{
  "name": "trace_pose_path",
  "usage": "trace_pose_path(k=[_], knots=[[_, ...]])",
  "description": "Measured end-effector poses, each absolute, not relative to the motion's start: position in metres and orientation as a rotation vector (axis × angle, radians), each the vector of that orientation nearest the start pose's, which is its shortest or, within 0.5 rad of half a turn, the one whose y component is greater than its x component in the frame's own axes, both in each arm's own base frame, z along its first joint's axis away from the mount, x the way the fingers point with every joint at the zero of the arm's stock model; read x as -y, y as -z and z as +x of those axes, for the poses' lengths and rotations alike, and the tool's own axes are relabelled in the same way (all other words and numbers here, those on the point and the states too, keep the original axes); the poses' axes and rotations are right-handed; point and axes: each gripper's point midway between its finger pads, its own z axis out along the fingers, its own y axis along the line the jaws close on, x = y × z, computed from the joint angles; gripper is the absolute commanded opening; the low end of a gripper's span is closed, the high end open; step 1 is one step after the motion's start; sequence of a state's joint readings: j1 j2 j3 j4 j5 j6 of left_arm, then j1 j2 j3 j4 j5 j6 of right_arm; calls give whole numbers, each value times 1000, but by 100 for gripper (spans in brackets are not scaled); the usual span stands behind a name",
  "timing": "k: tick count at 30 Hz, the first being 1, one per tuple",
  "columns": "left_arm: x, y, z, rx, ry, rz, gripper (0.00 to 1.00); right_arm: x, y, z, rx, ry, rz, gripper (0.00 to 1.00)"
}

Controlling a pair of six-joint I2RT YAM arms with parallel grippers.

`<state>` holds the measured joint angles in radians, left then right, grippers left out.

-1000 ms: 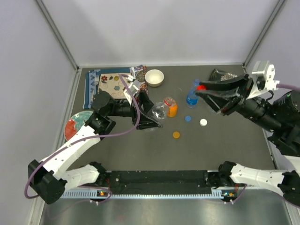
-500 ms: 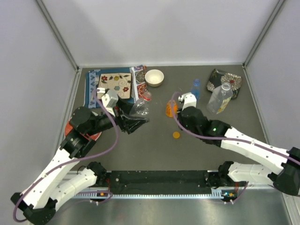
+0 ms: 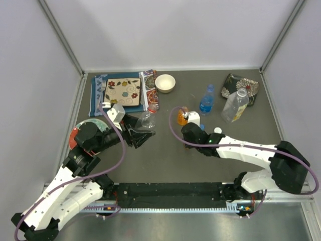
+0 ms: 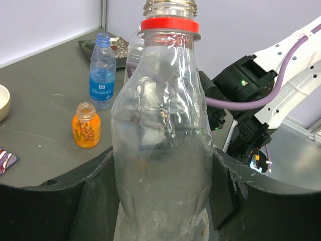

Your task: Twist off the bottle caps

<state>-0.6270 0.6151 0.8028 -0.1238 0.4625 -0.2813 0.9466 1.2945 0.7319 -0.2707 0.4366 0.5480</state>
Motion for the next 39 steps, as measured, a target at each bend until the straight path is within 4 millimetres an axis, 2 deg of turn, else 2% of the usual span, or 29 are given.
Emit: trace_pose_path(k=[10, 14, 15, 18, 21, 24, 30, 32, 35, 37, 39], knots=[[214, -348, 156, -1465, 1027, 619, 43, -284, -41, 245, -2390, -291, -363, 0], [210, -345, 156, -1477, 1009, 610, 44, -295, -23, 246, -2429, -289, -394, 1], [210, -344, 157, -1480, 1002, 609, 44, -298, -24, 247, -2428, -295, -396, 16], [208, -341, 159, -1493, 983, 605, 44, -305, -23, 248, -2430, -311, -403, 39], [207, -340, 160, -1497, 972, 602, 44, -307, -24, 248, -2434, -319, -404, 51], [207, -339, 162, -1498, 964, 604, 44, -310, -25, 246, -2435, -332, -409, 56], [206, -338, 163, -1498, 954, 604, 44, -309, -28, 241, -2460, -307, -421, 60], [206, -338, 164, -1499, 950, 600, 44, -310, -33, 242, -2468, -298, -423, 61], [205, -340, 163, -1493, 948, 596, 44, -316, -58, 246, -2443, -313, -418, 64], [203, -342, 162, -1485, 947, 594, 44, -323, -95, 253, -2388, -347, -410, 66], [202, -344, 160, -1474, 946, 592, 44, -334, -150, 266, -2285, -410, -379, 68]])
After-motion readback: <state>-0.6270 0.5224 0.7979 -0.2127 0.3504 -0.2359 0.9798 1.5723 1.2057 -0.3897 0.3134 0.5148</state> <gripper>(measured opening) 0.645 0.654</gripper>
